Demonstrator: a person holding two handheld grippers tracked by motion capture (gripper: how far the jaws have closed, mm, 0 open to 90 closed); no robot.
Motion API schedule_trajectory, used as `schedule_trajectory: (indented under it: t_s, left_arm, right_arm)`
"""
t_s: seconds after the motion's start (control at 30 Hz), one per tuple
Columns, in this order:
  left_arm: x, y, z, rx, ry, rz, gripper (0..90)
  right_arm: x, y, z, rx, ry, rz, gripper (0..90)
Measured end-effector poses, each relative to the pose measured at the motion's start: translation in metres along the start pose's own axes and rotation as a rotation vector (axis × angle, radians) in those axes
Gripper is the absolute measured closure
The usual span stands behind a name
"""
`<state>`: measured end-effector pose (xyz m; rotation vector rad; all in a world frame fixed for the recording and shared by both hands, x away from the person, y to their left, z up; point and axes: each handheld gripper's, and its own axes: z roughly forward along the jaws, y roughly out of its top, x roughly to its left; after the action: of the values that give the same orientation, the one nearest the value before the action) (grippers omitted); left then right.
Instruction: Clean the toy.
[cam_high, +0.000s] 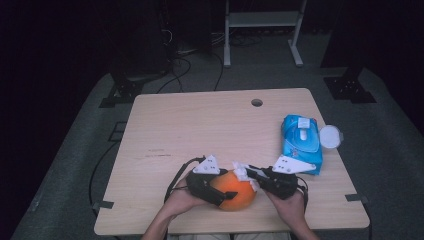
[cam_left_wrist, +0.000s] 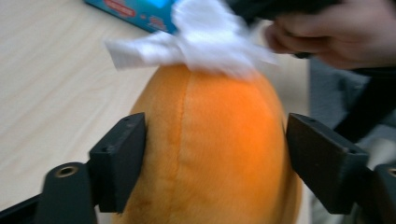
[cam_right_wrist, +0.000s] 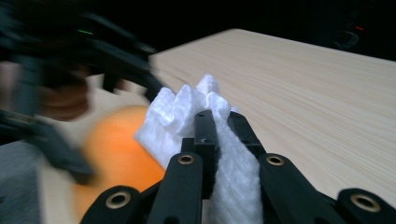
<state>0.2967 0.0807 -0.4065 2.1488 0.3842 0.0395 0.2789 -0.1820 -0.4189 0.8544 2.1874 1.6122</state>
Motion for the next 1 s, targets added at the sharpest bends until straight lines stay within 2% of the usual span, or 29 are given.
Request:
schedule_trajectory:
  t_s: [0.07, 0.1, 0.17, 0.2, 0.23, 0.3, 0.37, 0.43, 0.5, 0.53, 0.6, 0.67, 0.73, 0.83, 0.87, 0.93, 1.0]
  left_arm:
    - [0.001, 0.000, -0.002, -0.007, -0.012, -0.015, 19.8]
    - [0.002, 0.000, -0.001, -0.004, -0.005, -0.017, 19.8]
    - [0.001, 0.000, 0.000, -0.007, 0.011, -0.016, 25.3]
    - [-0.001, 0.001, 0.002, -0.006, 0.034, 0.015, 25.3]
    - [-0.004, 0.002, 0.003, -0.017, 0.068, 0.019, 30.6]
    - [-0.007, 0.004, 0.005, -0.024, 0.085, 0.021, 31.8]
    - [-0.008, 0.004, 0.004, -0.018, 0.081, 0.029, 31.6]
    - [-0.006, 0.003, 0.001, -0.028, 0.057, 0.016, 29.0]
    - [-0.002, 0.002, -0.003, -0.051, 0.018, -0.006, 22.5]
    - [0.000, 0.002, -0.005, -0.056, 0.012, -0.017, 20.8]
    - [0.004, 0.001, -0.006, -0.032, 0.030, -0.031, 17.5]
    - [0.006, -0.002, -0.003, -0.027, 0.016, -0.054, 21.2]
    - [0.003, -0.003, -0.001, -0.023, 0.052, -0.022, 29.0]
    - [-0.001, 0.000, 0.000, -0.035, 0.086, -0.028, 33.8]
    - [-0.002, 0.001, 0.001, -0.039, 0.090, -0.030, 34.6]
    - [-0.003, 0.002, 0.001, -0.040, 0.080, -0.029, 33.8]
    - [-0.001, 0.001, 0.000, -0.052, 0.050, -0.033, 28.1]
  right_arm:
    - [-0.011, -0.004, -0.004, 0.004, -0.026, 0.047, 83.1]
    - [-0.014, -0.005, -0.005, 0.002, -0.030, 0.063, 83.1]
    - [-0.014, -0.005, -0.005, 0.003, -0.033, 0.062, 83.1]
    - [-0.012, -0.004, -0.004, 0.001, -0.028, 0.057, 83.0]
    - [-0.003, -0.001, 0.000, -0.008, -0.006, 0.047, 83.0]
    - [0.006, 0.002, 0.001, -0.023, 0.024, 0.039, 83.0]
    - [0.011, 0.005, 0.001, -0.028, 0.042, 0.013, 83.0]
    - [0.008, 0.004, 0.001, -0.020, 0.038, 0.007, 83.0]
    - [-0.001, -0.001, 0.000, -0.014, 0.022, 0.036, 83.0]
    - [-0.006, -0.003, -0.001, -0.011, 0.005, 0.044, 83.0]
    - [-0.014, -0.006, -0.005, -0.012, -0.012, 0.088, 83.0]
    - [-0.015, -0.005, -0.006, -0.021, -0.009, 0.100, 83.0]
    - [-0.009, -0.003, -0.004, -0.025, 0.004, 0.088, 82.9]
    - [0.004, 0.002, -0.001, -0.048, 0.038, 0.073, 82.9]
    - [0.008, 0.005, -0.001, -0.056, 0.054, 0.061, 82.9]
    - [0.014, 0.008, -0.001, -0.048, 0.053, 0.022, 83.0]
    - [0.010, 0.006, -0.001, -0.040, 0.050, 0.017, 83.0]
